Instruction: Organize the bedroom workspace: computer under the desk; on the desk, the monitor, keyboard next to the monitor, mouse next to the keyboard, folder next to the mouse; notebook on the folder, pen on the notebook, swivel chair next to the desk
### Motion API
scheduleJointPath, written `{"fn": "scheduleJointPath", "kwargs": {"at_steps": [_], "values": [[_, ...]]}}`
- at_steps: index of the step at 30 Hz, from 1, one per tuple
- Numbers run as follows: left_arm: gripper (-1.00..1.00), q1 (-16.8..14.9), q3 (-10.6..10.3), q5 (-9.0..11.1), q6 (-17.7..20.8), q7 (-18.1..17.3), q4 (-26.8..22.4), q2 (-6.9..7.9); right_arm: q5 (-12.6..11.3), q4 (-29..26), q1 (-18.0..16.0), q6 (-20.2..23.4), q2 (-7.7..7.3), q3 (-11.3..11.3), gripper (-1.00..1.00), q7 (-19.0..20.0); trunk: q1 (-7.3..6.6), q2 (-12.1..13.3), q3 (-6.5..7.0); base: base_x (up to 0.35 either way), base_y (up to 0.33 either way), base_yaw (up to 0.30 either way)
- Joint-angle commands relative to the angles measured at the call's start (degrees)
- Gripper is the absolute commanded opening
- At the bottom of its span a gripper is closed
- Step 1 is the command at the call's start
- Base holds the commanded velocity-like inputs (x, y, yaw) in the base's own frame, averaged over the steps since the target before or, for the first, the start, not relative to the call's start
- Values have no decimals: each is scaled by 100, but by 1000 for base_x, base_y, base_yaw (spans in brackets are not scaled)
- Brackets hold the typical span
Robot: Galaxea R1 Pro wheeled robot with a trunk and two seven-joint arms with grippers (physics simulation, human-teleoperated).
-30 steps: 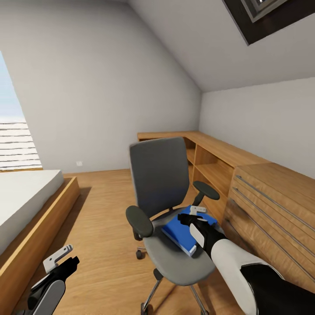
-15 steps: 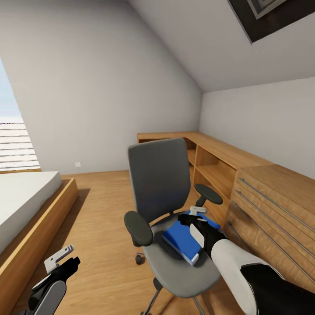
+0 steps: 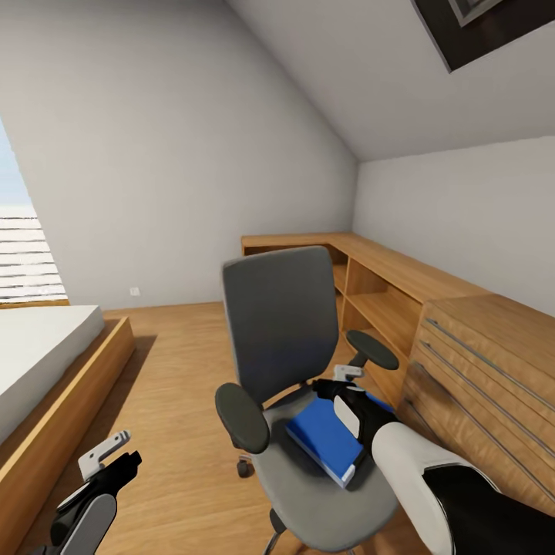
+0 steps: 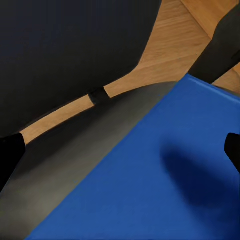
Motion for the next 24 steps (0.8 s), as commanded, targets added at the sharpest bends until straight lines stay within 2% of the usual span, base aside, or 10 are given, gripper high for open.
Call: {"fn": "scheduleJointPath", "kwargs": {"at_steps": [1, 3, 4, 11, 24], "values": [[100, -4, -7, 31, 15, 45, -138, 0, -33, -7, -2, 65, 12, 146, 100, -37, -1, -3, -6, 13, 0, 0], [100, -4, -6, 36, 13, 48, -182, 1, -23, -6, -1, 85, 19, 231, 100, -38, -1, -3, -6, 9, 0, 0], [100, -4, -5, 45, 12, 51, -222, 3, -1, -5, -2, 113, 26, 408, 100, -44, -1, -3, -6, 4, 0, 0], [100, -4, -4, 54, 12, 53, -261, 5, 20, -2, 1, 148, 40, 887, 100, -55, -1, -3, -6, 2, 0, 0], [100, -4, -4, 61, 20, 53, -264, 2, 22, 5, 4, 152, 42, 953, 100, -56, 285, -524, -239, 0, 0, 0]]}}
